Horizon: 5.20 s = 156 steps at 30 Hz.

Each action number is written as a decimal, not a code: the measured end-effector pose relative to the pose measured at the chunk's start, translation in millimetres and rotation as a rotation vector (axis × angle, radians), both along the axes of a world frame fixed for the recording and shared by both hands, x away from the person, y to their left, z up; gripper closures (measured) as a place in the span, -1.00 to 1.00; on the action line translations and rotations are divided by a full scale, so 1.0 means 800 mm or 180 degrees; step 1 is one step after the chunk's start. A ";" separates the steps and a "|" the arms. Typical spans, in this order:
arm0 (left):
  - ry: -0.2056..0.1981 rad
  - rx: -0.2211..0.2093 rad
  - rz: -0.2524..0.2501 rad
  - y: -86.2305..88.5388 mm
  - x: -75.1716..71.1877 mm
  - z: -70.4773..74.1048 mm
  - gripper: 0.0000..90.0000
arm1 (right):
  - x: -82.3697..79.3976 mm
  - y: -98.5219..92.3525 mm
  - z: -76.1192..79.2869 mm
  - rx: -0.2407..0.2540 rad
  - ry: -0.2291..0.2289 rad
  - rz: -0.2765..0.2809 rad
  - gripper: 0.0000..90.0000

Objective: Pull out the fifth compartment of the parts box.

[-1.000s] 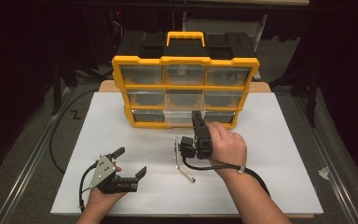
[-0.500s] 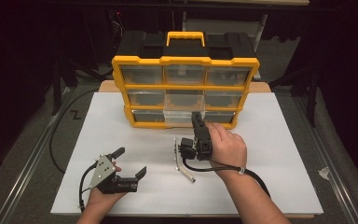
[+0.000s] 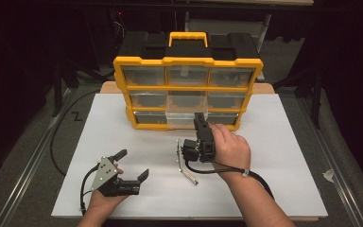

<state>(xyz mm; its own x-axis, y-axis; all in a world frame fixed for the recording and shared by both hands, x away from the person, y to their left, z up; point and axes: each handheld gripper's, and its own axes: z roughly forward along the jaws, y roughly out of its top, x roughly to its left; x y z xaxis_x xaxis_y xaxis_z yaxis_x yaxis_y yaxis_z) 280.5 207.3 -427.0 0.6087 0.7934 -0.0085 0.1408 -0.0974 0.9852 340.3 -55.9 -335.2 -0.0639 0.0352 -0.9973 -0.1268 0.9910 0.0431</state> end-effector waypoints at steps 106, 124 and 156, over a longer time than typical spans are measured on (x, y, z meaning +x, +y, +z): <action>0.0112 0.0075 0.0018 -0.002 0.005 -0.002 -0.99 | -0.049 -0.121 -0.117 0.0897 0.0999 -0.0339 -0.98; 0.0120 0.0021 0.0050 0.000 0.007 -0.001 -0.99 | -0.032 -0.151 -0.108 0.2417 0.1699 -0.0521 -0.98; 0.0187 0.0061 0.0035 -0.004 0.010 -0.005 -0.99 | -0.026 -0.179 -0.118 0.4058 0.2641 -0.0361 -0.98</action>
